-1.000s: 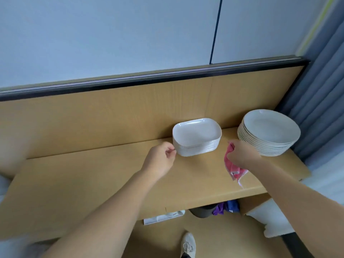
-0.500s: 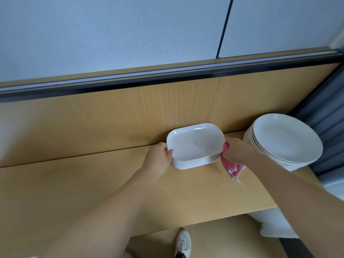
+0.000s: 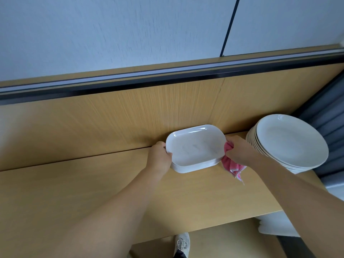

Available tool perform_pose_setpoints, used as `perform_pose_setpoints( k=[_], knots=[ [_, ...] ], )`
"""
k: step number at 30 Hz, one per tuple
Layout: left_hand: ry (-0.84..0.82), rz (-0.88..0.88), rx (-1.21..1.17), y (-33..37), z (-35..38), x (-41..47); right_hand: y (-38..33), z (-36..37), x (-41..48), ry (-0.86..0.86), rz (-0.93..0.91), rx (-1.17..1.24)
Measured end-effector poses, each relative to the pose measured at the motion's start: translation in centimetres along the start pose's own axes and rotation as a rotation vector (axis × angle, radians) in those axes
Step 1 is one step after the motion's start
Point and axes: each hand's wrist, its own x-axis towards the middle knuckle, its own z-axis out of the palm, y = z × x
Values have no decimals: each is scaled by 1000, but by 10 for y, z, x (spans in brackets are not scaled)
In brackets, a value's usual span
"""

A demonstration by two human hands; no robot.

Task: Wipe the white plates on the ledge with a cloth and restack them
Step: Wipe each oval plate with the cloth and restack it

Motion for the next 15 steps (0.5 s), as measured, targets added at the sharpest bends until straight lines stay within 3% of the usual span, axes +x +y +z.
perform_pose_setpoints(
  k=[10,15],
  knots=[
    [-38,-13,-160,3,-9,5,0,-2,-9,16,-36,51],
    [-39,-10,-267,-12,-33,-1,-21,-9,-24,23,-89,-35]
  ],
)
